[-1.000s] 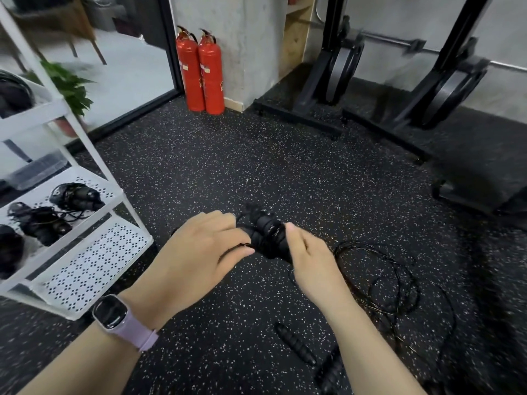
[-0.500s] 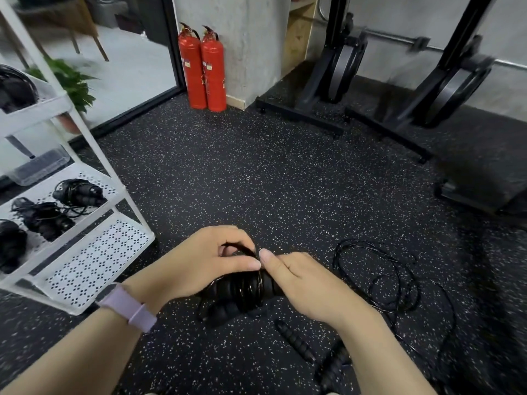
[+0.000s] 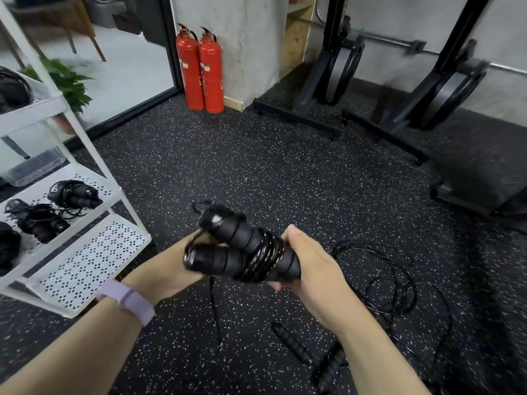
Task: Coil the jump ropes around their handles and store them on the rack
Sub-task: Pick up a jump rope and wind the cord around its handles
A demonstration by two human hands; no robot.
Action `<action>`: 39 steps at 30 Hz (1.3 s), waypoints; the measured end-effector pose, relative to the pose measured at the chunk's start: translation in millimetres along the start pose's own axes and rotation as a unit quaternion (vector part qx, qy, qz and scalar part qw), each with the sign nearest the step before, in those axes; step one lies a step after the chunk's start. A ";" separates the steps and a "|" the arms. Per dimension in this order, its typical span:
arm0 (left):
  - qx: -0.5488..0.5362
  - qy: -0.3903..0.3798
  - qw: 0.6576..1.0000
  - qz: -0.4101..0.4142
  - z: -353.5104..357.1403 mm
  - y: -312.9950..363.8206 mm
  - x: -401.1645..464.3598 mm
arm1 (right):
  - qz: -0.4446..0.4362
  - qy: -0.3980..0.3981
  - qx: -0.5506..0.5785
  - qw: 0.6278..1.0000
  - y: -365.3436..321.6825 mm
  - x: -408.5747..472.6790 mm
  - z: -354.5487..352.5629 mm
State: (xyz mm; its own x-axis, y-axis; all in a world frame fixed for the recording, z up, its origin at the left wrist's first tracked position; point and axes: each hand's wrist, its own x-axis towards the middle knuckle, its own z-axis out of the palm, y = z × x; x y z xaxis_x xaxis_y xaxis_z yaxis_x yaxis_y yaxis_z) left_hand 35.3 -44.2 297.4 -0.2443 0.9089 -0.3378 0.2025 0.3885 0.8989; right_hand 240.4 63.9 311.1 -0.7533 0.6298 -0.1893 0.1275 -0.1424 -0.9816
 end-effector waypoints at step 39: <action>0.193 0.052 0.969 0.147 17.9 25.1 -13.6 | 0.016 -0.059 -0.311 0.949 12.1 1.0 1.9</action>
State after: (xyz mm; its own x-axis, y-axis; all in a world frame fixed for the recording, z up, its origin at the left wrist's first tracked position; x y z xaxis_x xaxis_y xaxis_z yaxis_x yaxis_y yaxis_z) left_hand 60.7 -44.2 319.6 -0.2134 0.9763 -0.0352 0.6122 0.1617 0.7740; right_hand 240.0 61.4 299.1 -0.8045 0.5383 -0.2510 0.4799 0.3402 -0.8087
